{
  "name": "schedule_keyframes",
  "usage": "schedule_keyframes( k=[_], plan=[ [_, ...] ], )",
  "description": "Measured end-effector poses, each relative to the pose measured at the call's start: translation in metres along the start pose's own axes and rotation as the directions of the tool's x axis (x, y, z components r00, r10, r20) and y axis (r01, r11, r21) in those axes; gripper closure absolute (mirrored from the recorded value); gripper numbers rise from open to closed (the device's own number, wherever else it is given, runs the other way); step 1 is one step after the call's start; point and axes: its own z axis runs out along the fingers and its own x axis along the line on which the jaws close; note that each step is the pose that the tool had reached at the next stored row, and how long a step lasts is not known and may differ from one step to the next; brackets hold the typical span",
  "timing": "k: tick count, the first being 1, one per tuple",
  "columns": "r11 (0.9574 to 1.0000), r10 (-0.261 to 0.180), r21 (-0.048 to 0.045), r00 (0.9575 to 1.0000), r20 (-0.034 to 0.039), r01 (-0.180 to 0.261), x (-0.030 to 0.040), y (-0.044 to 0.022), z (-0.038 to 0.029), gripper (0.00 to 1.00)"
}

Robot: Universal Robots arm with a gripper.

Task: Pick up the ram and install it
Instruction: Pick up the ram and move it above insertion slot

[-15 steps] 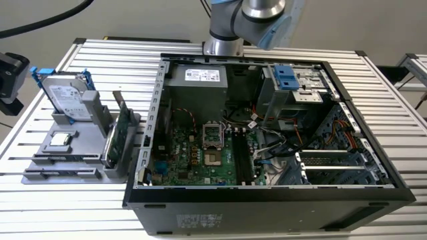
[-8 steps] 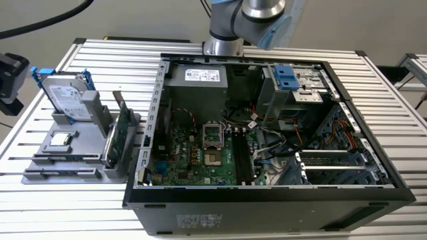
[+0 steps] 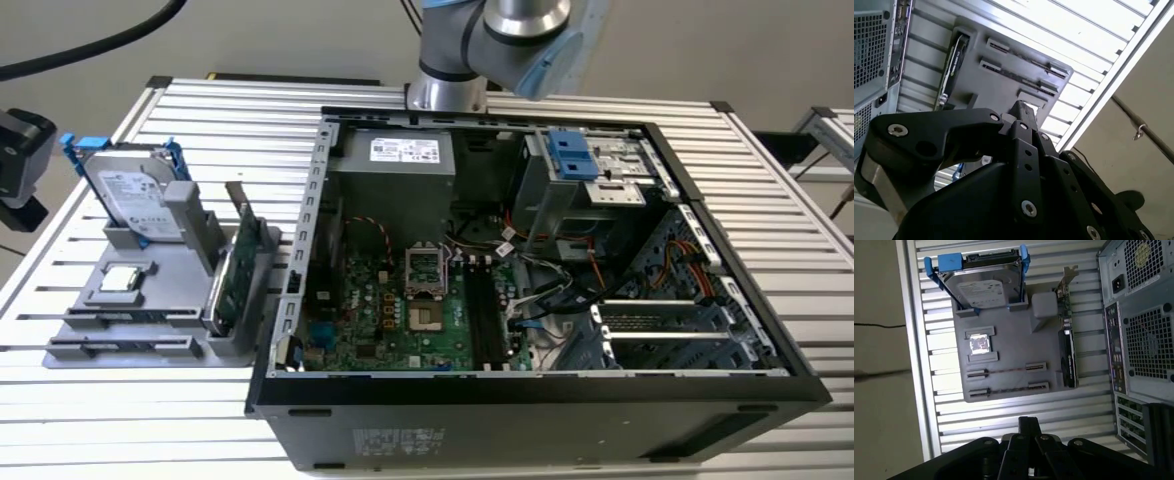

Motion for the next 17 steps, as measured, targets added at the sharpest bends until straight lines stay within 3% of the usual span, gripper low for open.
schedule_keyframes(
  k=[10,17],
  plan=[
    [1.0,0.007,0.0002,1.0,0.0003,-0.007,0.0,-0.0001,0.0,1.0],
    [0.9991,0.043,0.0006,0.9991,0.0021,-0.043,0.0004,-0.0002,-0.0001,1.0]
  ],
)
